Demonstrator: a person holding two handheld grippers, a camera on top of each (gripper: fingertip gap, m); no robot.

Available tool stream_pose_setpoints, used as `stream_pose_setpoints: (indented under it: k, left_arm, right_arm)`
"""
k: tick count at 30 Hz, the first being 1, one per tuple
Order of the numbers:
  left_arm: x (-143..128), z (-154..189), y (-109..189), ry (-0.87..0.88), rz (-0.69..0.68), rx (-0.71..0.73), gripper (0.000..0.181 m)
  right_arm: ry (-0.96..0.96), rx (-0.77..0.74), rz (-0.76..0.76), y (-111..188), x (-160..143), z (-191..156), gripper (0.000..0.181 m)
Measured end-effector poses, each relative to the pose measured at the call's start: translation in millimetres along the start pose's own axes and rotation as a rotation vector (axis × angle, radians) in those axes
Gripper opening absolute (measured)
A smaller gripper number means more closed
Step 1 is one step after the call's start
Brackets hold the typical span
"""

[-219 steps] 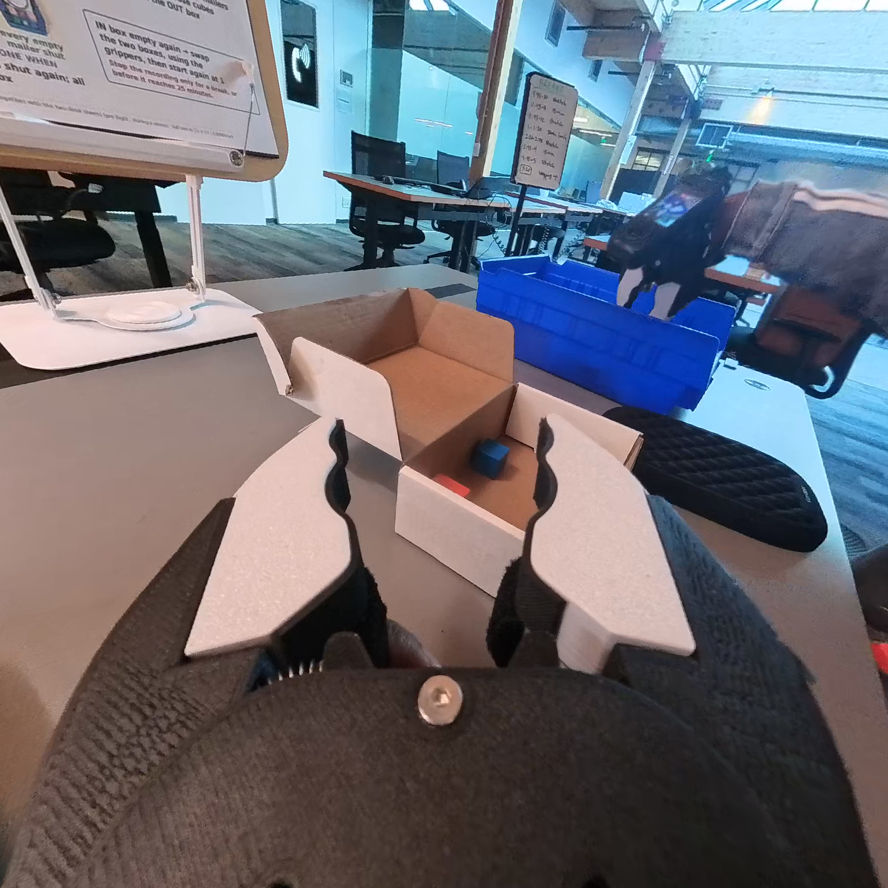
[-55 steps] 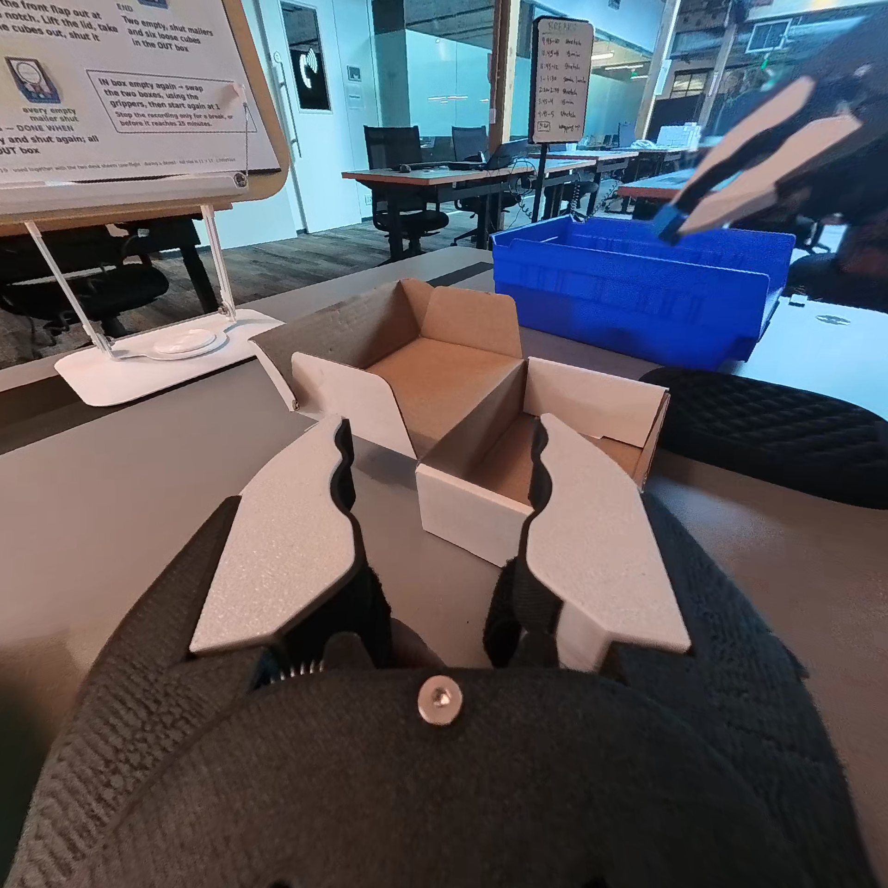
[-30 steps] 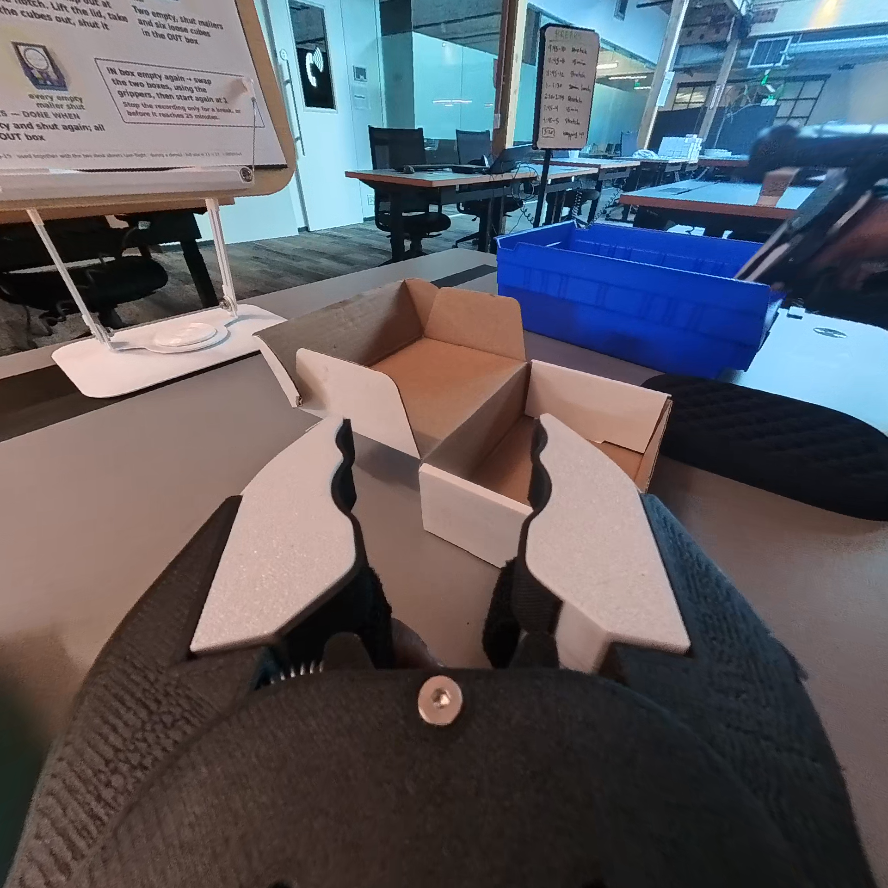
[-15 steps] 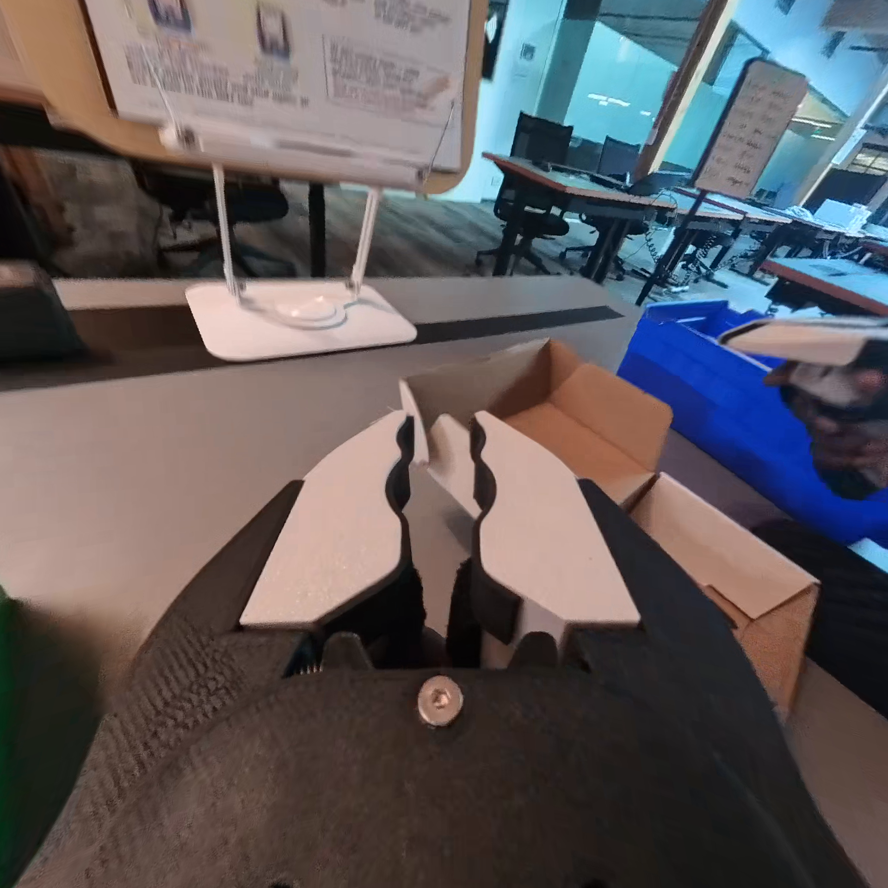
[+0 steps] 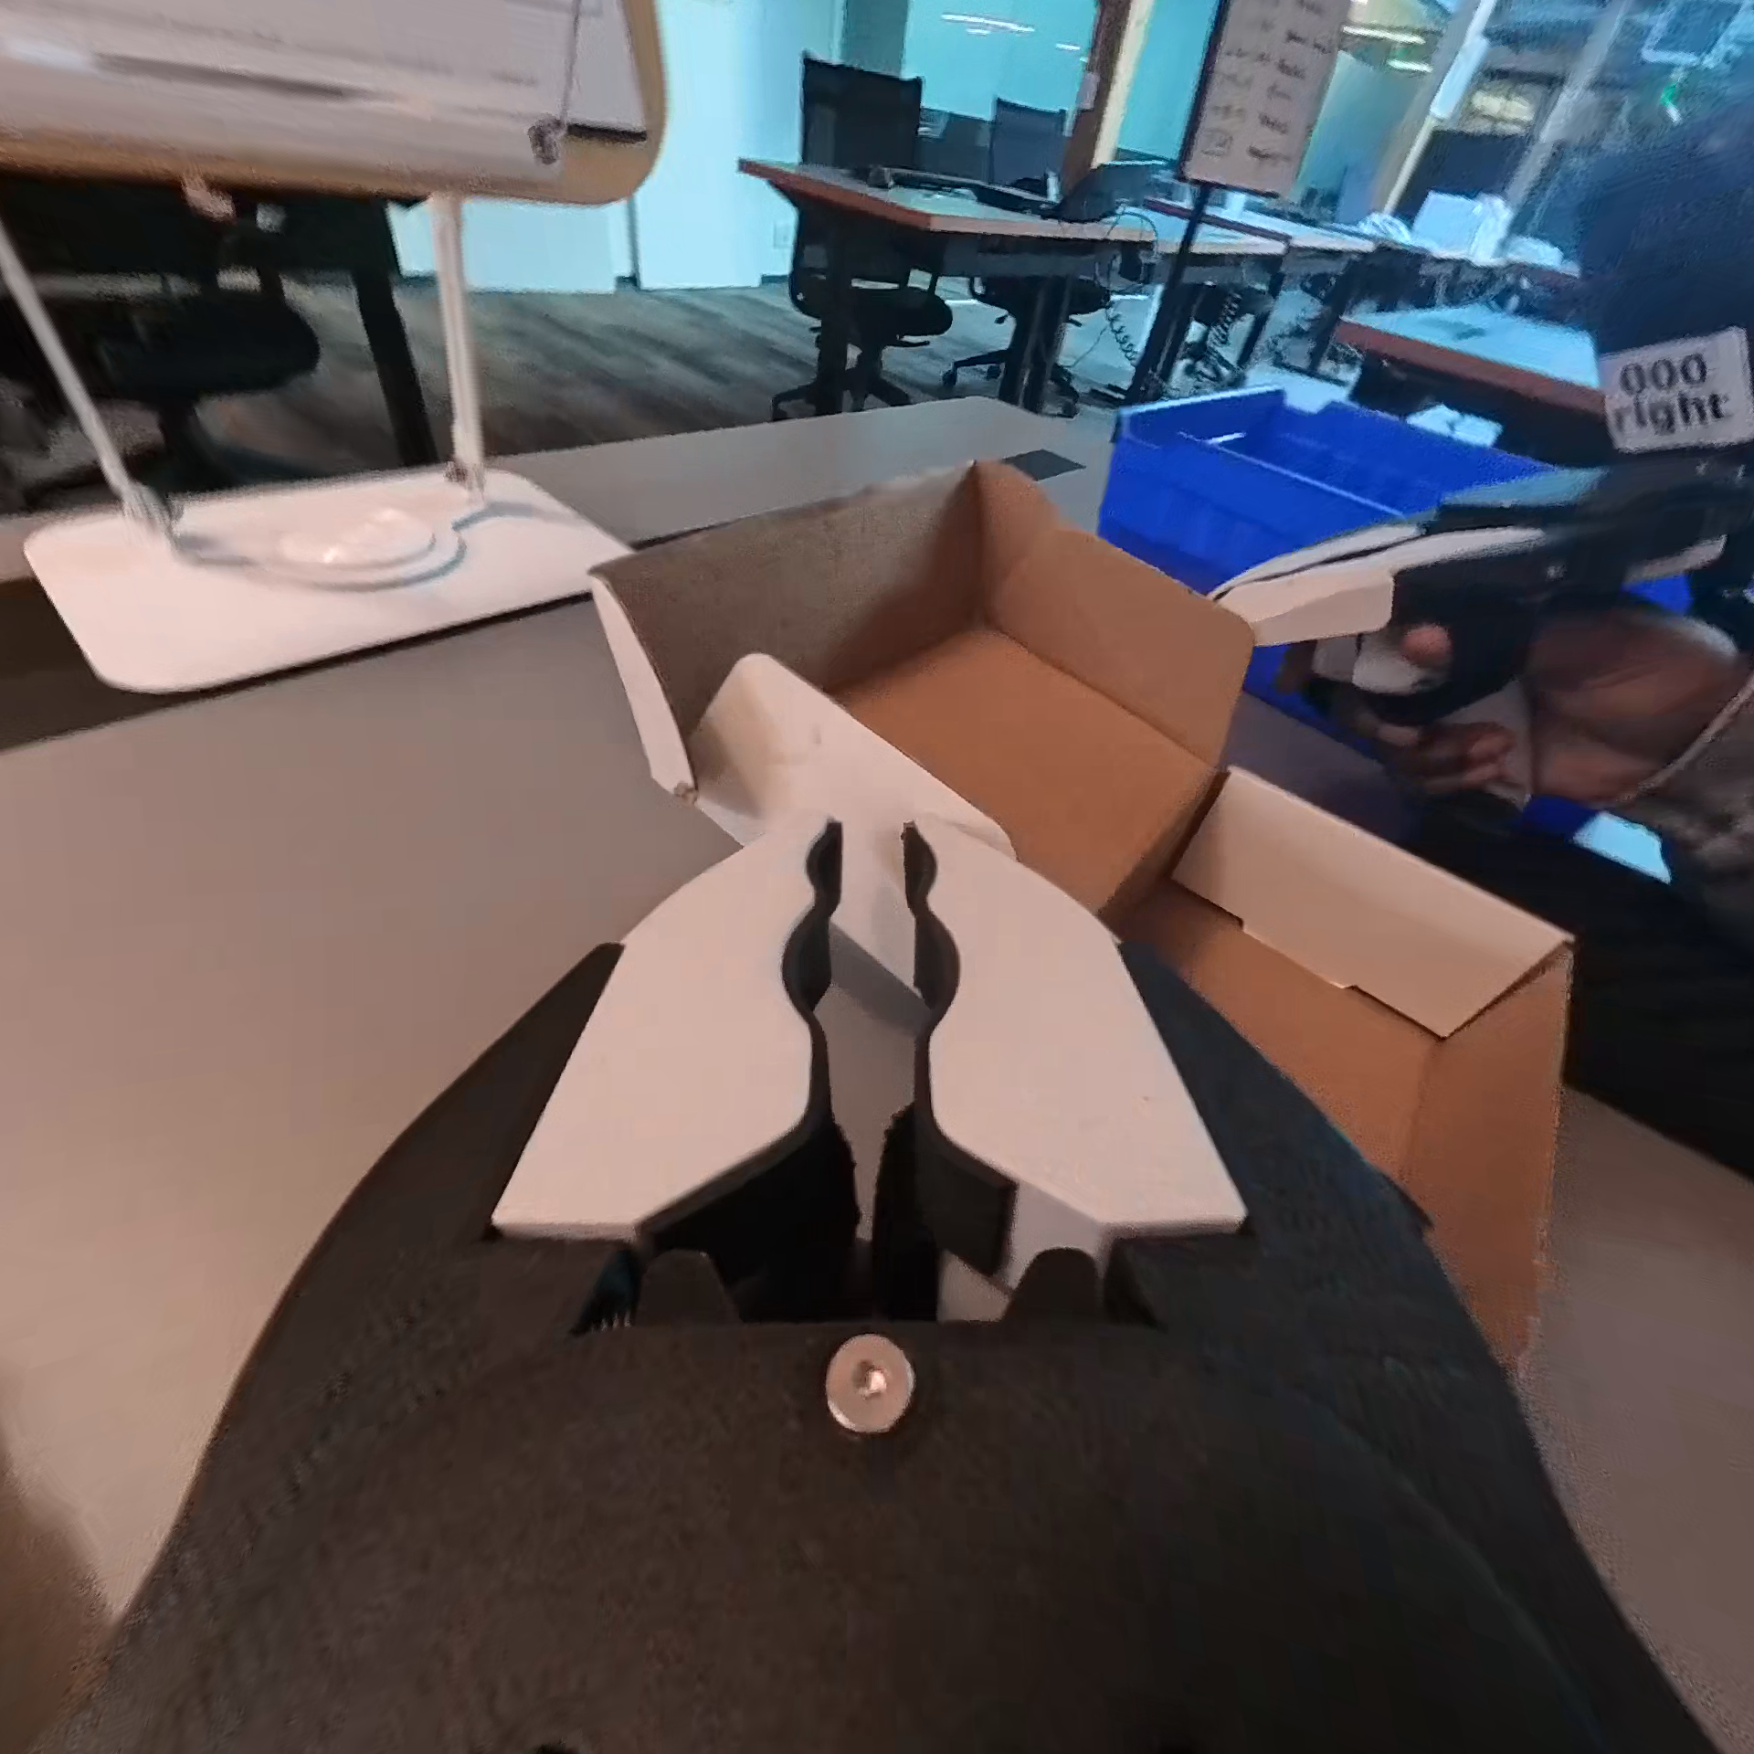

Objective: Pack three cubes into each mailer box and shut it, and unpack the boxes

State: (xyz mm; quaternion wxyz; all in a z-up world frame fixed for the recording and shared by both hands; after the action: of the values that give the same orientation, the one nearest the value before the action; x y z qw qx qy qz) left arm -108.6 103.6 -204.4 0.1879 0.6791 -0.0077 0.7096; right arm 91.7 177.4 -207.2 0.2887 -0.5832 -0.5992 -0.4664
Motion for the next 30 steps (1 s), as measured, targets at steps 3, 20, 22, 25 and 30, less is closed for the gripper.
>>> stream_pose_setpoints:
  k: [3, 20, 22, 25, 30]
  left_arm:
    - [4, 6, 8, -0.097, 0.058, -0.016, 0.007]
    - [-43, 46, 78, -0.791, 0.189, -0.297, 0.006]
    - [-41, 44, 82, -0.815, 0.179, -0.272, 0.018]
    - [-33, 40, 97, -0.808, 0.228, -0.233, 0.027]
    - [-5, 38, 114, -0.741, 0.438, -0.150, 0.047]
  right_arm:
    - [0.105, 0.048, -0.030, 2, 0, -15, 0.000]
    - [0.996, 0.056, -0.347, 23, -62, -84, 0.001]
    - [0.987, 0.014, -0.331, 28, -58, -81, 0.009]
    - [0.974, 0.025, -0.258, 44, -49, -86, 0.019]
    - [1.046, 0.054, -0.107, 57, -39, -103, 0.038]
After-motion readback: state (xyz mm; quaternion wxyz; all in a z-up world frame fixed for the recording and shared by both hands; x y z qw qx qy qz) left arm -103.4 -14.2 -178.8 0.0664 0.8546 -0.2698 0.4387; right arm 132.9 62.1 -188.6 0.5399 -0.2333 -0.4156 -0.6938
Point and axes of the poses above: each gripper's, where its closed fingertips meet, y back along the fingers, x out of its top, z = x × y across the jaws, the point moved 5 cm from there along y, back along the fingers, and after that the axes turned 14 degrees about x, right-handed, at the moved point
